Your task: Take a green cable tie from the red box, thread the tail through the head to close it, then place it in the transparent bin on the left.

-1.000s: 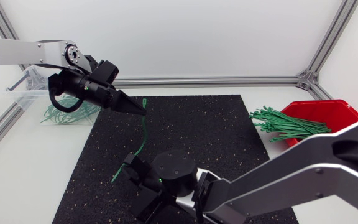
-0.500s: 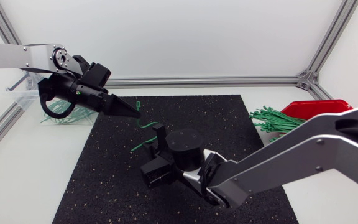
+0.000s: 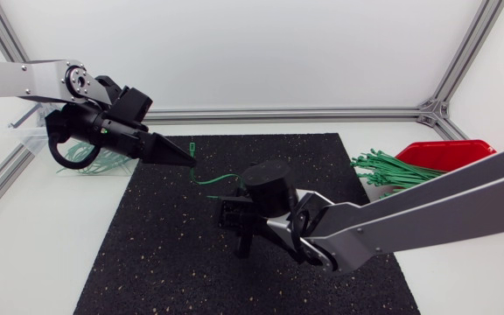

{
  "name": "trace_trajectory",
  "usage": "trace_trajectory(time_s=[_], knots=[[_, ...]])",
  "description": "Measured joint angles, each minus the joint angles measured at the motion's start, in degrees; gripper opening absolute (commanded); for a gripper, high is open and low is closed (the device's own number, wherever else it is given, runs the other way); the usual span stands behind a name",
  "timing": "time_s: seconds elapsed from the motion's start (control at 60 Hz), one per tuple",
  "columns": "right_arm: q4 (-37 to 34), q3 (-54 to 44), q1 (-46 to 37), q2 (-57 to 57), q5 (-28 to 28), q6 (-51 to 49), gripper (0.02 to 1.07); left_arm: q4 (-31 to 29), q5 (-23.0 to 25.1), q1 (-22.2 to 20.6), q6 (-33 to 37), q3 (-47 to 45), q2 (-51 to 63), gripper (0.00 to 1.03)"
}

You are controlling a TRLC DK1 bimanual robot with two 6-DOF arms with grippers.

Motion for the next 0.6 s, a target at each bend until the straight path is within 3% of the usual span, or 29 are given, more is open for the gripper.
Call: trace_trajectory(time_s=[0.183,0.367,0.467,0.6], knots=[[2.8,-1.7,0.2,-0.9,0.7,3.8,0.07,0.0,-0.2,-0.1,0.0,-1.1,-0.9,0.03],[5.7,-5.5,1.8,-2.3,5.4,6.4,0.07,0.0,-0.2,-0.1,0.0,-1.3,-2.0,0.03],[1.4,-5.5,1.9,-4.7,4.5,9.6,0.07,0.0,-0.2,-0.2,0.0,-1.3,-2.4,0.03],[-10.1,-2.3,0.2,-7.9,1.2,13.6,0.07,0.0,-0.2,-0.9,-0.1,-1.3,-3.0,0.03]])
